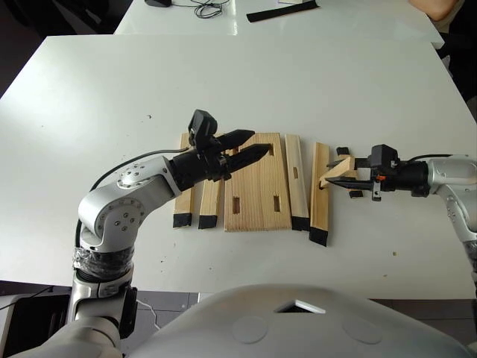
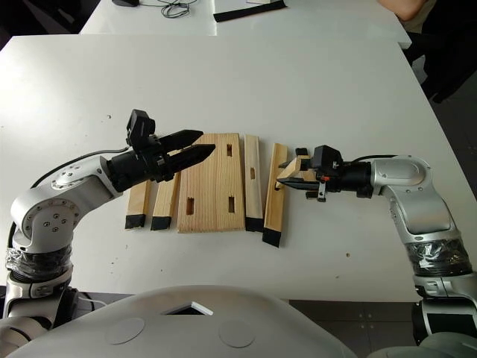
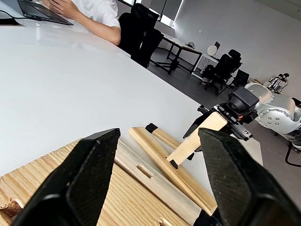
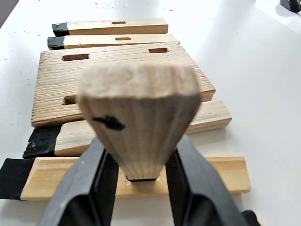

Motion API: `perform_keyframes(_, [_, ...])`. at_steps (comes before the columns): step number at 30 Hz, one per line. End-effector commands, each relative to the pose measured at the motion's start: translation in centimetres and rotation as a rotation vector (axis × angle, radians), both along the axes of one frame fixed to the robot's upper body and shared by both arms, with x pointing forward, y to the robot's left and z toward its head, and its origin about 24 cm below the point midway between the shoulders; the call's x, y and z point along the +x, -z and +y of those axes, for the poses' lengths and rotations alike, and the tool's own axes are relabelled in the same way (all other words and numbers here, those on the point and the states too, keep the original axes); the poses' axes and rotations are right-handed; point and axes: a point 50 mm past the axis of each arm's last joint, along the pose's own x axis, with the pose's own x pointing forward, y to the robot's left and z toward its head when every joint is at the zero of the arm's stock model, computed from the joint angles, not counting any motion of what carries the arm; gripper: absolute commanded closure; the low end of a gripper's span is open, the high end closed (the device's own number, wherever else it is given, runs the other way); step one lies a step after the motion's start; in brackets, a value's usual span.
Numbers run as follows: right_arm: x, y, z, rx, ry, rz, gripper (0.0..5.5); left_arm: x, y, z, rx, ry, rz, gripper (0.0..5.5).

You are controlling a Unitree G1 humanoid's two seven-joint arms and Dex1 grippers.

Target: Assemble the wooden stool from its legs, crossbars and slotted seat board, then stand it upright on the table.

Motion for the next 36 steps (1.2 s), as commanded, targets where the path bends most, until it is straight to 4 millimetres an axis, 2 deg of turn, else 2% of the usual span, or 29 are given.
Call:
perform_keyframes(1, [-0.7, 4.4, -0.4, -0.123, 0.028, 0.164, 4.2, 0.2, -0.3, -0.3, 0.002, 0.04, 0.008, 2.41])
perform_keyframes(6, [-1.0, 5.0, 0.6, -0.116, -0.012, 0.192, 4.2, 0.3, -0.2, -0.3, 0.004, 0.052, 0.016, 2.41])
perform_keyframes(13, [-0.4, 4.6, 0.5, -0.096, 0.036, 0.15, 4.2, 0.3, -0.1, -0.3, -0.004, 0.042, 0.021, 2.41])
perform_keyframes(14, [-0.2, 4.7, 0.4, -0.095, 0.064, 0.139, 3.82, 0.3, -0.1, -0.3, -0.005, 0.042, 0.022, 2.41])
perform_keyframes(16, [-0.6, 6.1, 0.1, -0.096, 0.12, 0.156, 3.54, 0.4, -0.1, -0.4, -0.004, 0.045, 0.023, 2.41])
perform_keyframes(20, [-3.1, 9.5, -0.3, -0.136, 0.178, 0.196, 2.99, 0.6, -0.1, -0.4, -0.003, 0.053, 0.028, 2.41])
perform_keyframes(22, [-3.3, 9.7, -0.5, -0.118, 0.222, 0.175, 2.76, 0.7, -0.1, -0.4, 0.0, 0.052, 0.029, 2.41])
perform_keyframes(24, [-2.9, 8.9, -0.8, -0.072, 0.276, 0.135, 2.5, 0.8, -0.1, -0.2, 0.001, 0.046, 0.028, 2.41])
perform_keyframes(28, [-2.4, 6.0, -1.5, 0.002, 0.313, 0.074, 2.5, 0.7, -0.1, -0.1, -0.004, 0.023, 0.023, 2.41])
perform_keyframes(32, [-2.6, 1.8, -0.6, 0.059, 0.268, 0.0, 2.5, 0.6, -0.1, 0.0, -0.012, -0.007, 0.012, 2.41])
perform_keyframes(36, [-2.6, -1.5, 0.1, 0.122, 0.277, -0.054, 2.5, 0.6, -0.2, 0.1, -0.016, -0.024, 0.005, 2.41])
